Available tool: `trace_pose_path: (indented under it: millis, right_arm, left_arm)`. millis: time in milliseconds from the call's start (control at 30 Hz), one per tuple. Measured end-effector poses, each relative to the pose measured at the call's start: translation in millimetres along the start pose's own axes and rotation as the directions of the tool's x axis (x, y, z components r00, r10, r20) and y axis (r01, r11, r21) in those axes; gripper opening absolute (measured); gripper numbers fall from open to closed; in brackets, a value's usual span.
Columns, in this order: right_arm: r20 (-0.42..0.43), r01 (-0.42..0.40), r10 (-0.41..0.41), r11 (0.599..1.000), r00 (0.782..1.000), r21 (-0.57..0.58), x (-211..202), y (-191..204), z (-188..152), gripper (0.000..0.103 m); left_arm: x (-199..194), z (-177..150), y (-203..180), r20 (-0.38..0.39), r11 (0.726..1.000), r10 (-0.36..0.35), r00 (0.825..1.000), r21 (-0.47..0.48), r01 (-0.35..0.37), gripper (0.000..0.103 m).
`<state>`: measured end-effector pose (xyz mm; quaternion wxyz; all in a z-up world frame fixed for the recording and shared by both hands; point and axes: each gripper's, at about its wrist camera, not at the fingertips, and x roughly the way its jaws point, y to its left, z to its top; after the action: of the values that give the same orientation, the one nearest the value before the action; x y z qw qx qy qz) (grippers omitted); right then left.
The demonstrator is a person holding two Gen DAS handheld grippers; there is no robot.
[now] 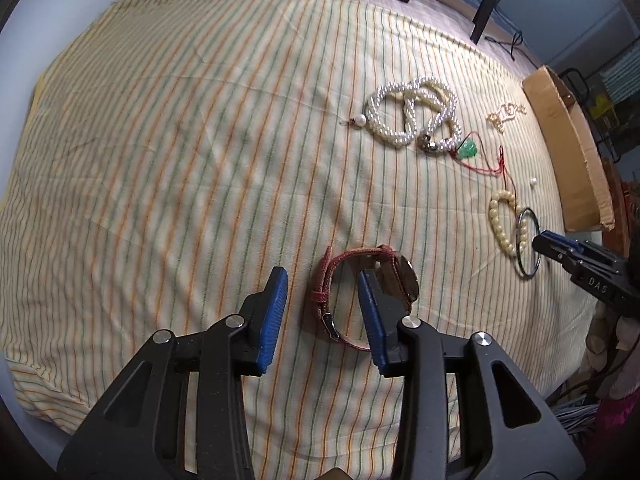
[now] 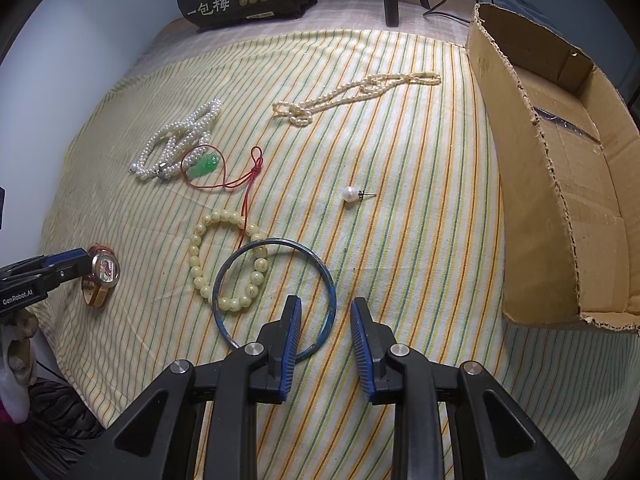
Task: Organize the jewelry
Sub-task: 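Lower the left tool to the red-strap watch and close on its strap, then carry the watch with the left tool while the right tool grips the black bangle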
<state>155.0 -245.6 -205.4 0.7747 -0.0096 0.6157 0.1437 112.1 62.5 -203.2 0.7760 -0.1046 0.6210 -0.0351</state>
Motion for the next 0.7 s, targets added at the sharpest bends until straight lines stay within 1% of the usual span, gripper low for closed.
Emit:
trace_pose_path:
  millis: [67, 133, 200, 267, 300, 400, 600, 700]
  right_arm:
    - [-0.001, 0.006, -0.006, 1.0, 1.0, -0.007, 1.4, 0.9, 0.4, 0.024]
    - [0.0, 0.009, -0.009, 1.0, 1.0, -0.011, 3.0, 1.2, 1.1, 0.02]
    - [0.002, 0.002, -0.002, 1.0, 1.0, -0.01, 3.7, -0.1, 1.7, 0.011]
    - [0.007, -0.019, 0.019, 1.0, 1.0, 0.004, 3.6, -3.2, 2.8, 0.004]
    - [0.01, -0.034, 0.034, 0.999, 0.999, 0.017, 3.1, -5.7, 2.8, 0.002]
    - [0.019, -0.076, 0.075, 0.996, 0.997, 0.049, 1.6, -11.5, 3.3, 0.001]
    - [0.057, -0.105, 0.101, 0.993, 0.993, 0.063, -10.0, -9.1, 2.0, 0.001]
    - [0.08, -0.141, 0.135, 0.987, 0.988, 0.079, -18.8, -9.6, 0.8, 0.001]
  left_arm:
    - [6.5, -0.9, -4.5, -0.013, 1.0, 0.011, 1.0, 0.015, -0.011, 0.027]
    - [12.3, -1.8, -8.4, -0.012, 0.999, 0.034, 0.999, 0.033, -0.034, 0.022]
    - [16.4, -1.9, -12.3, -0.002, 0.997, 0.056, 0.998, 0.049, -0.055, 0.017]
    - [15.7, -0.6, -11.8, 0.004, 0.998, 0.054, 0.999, 0.04, -0.054, 0.008]
    - [14.5, 0.5, -11.1, 0.005, 0.999, 0.039, 0.999, 0.03, -0.039, 0.008]
    - [11.7, 0.3, -13.6, 0.021, 0.999, 0.031, 0.999, 0.031, -0.032, 0.008]
    - [1.0, -3.2, -28.9, 0.063, 0.997, 0.022, 0.998, 0.068, -0.026, 0.008]
    - [-5.3, -3.6, -31.3, 0.083, 0.998, 0.015, 0.996, 0.064, -0.02, 0.008]
